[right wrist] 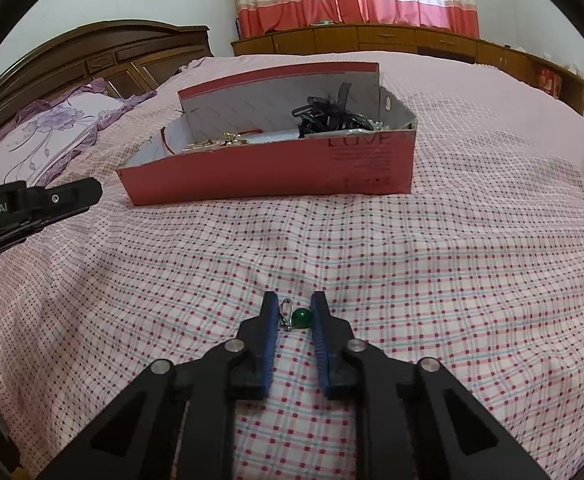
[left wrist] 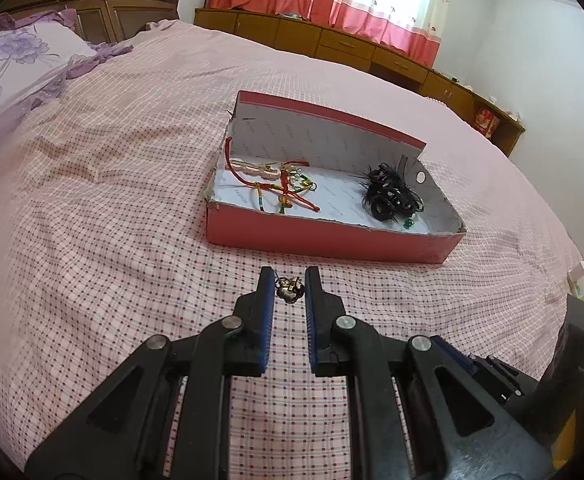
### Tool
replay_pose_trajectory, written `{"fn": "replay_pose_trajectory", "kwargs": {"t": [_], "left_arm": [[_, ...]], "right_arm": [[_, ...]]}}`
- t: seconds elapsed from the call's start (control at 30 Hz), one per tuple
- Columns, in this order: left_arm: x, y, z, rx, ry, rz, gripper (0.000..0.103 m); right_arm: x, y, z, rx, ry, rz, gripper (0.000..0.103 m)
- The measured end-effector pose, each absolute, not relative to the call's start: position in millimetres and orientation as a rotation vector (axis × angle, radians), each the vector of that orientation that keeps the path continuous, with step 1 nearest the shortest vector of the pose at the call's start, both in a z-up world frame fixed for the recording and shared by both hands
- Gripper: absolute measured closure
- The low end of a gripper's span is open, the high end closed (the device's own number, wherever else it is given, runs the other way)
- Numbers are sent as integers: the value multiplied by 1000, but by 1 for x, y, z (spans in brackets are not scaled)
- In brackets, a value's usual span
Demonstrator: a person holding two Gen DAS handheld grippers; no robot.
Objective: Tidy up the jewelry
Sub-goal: 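Close the right tool on the green-bead earring and lift it, then carry the small gold earring and green-bead earring over the shoebox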
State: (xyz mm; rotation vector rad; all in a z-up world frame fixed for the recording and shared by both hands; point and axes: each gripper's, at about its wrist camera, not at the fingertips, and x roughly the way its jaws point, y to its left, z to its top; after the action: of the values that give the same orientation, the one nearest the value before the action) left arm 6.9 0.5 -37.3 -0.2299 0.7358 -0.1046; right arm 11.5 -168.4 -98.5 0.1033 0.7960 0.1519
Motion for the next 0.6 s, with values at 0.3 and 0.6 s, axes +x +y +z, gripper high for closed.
{"fn": "replay_pose_trajectory", "kwargs": {"t": [0.3,0.6], "left_arm": [[1,-9,-26,-194,697,-120,97],[11,-12,-5,-175,639,-133,97]], "right_arm": [[0,-176,-76,140,741,190,88],[1,-175,-36,144,639,222,88]]}}
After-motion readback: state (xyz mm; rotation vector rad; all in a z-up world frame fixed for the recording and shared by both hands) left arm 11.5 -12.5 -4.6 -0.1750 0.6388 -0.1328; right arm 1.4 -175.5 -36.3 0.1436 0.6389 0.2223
